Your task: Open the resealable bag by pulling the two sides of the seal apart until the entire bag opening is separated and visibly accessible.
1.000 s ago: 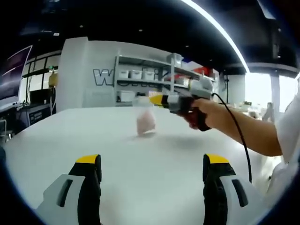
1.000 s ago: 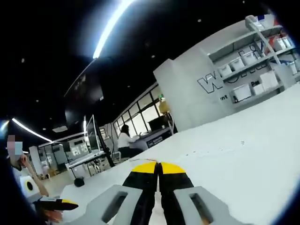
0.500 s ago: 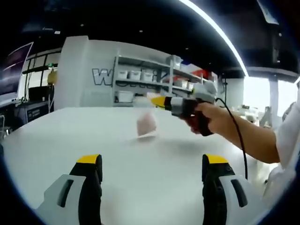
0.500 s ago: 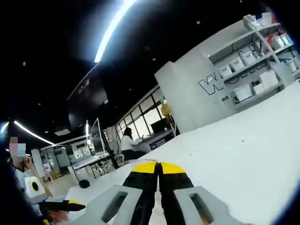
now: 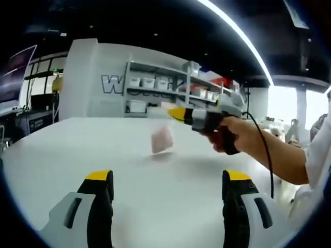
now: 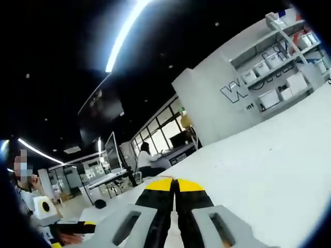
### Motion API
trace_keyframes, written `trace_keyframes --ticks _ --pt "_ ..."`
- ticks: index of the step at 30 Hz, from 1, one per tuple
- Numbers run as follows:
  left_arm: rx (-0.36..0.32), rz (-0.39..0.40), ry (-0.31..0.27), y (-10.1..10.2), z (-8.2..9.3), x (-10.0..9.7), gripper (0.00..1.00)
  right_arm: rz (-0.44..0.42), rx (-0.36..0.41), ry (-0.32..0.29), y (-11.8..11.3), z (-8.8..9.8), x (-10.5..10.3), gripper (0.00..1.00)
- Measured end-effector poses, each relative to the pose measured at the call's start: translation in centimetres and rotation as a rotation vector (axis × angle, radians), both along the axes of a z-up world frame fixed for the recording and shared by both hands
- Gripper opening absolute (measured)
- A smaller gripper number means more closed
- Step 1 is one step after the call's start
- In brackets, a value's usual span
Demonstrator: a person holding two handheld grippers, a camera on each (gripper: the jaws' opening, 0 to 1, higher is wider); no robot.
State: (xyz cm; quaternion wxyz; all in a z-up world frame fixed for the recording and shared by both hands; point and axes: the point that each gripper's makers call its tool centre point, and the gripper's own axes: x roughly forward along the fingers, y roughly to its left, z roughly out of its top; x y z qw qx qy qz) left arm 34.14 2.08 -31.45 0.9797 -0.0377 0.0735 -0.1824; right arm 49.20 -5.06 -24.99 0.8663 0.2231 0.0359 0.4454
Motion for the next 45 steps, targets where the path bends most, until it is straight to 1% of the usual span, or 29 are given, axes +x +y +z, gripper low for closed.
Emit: trace_keyframes --ticks 6,11,15,17,23,27,31,34,45 --pt "-0.005 -0.004 -0.003 -0.2 0.1 -0.1 0.86 0.015 0.026 0.002 0.0 0.4 -0.5 0.00" --pt "-0.008 -0.006 -0.001 -0.2 0.1 -0.1 0.85 0.029 0.038 0.001 0.1 0.5 -1.7 0.00" --pt "-0.008 -0.008 -0.002 -0.3 0.1 -0.1 0.85 0.040 0.045 0.006 0.2 0.6 -2.2 0.00" --pt "-0.009 -0.009 -0.002 -0.3 0.2 -0.1 0.85 0.045 0.046 0.006 0.4 0.6 -2.9 0.00" --pt "-0.010 -0.010 -0.004 -0.4 0.3 -0.1 0.85 0.048 0.050 0.010 0.2 0.6 -3.0 0.00" --pt "-0.012 -0.015 -0.003 -0.5 0.3 -0.2 0.84 0.055 0.054 0.012 0.4 0.5 -3.9 0.00" --pt "-0.021 -0.022 -0.005 -0.7 0.4 -0.2 0.84 0.064 0.062 0.020 0.4 0.3 -4.0 0.00" --pt "-0.019 -0.028 -0.006 -0.9 0.4 -0.2 0.83 0.067 0.061 0.018 0.4 0.2 -4.7 0.00" --pt "-0.025 -0.041 -0.003 -1.4 0.5 -0.3 0.82 0.074 0.081 0.014 0.3 0.5 -5.9 0.00"
